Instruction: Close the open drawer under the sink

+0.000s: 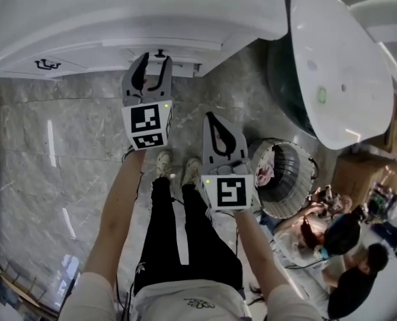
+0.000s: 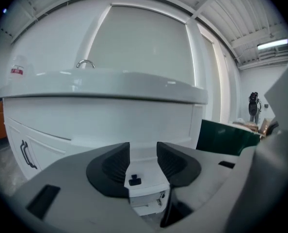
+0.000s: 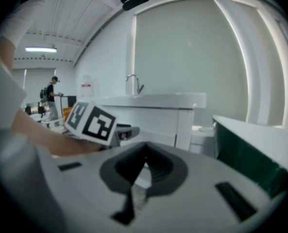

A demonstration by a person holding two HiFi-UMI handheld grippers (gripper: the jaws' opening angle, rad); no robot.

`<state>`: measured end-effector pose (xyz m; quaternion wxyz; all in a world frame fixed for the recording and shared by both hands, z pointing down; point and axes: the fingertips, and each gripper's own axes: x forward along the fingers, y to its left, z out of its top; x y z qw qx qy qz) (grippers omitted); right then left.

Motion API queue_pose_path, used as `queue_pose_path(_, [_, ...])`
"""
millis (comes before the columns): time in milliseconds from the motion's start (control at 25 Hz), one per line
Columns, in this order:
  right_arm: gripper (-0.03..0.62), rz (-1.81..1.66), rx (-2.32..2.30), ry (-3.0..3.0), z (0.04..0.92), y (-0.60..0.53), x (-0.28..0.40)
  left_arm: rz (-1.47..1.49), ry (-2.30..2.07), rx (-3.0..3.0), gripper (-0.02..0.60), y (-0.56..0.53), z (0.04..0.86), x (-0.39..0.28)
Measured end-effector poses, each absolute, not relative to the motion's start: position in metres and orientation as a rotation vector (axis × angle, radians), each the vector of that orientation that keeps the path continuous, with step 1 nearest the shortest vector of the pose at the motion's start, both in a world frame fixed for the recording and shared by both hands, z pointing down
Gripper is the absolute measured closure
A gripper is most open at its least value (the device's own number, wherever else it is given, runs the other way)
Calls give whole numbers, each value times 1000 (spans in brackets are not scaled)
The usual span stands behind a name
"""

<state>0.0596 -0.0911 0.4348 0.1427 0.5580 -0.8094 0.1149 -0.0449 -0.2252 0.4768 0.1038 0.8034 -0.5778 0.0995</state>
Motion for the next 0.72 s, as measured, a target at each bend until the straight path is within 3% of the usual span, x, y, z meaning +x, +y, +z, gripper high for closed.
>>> queue_pose_path(400, [566,257,1814,-2416,261,-84,67,53,-1796,2409,546,-145,269,-72])
queue_pose_path(720, [566,121,1904,-2505,117,-22,58,-203,-1777,2502,566,-38,110,-57])
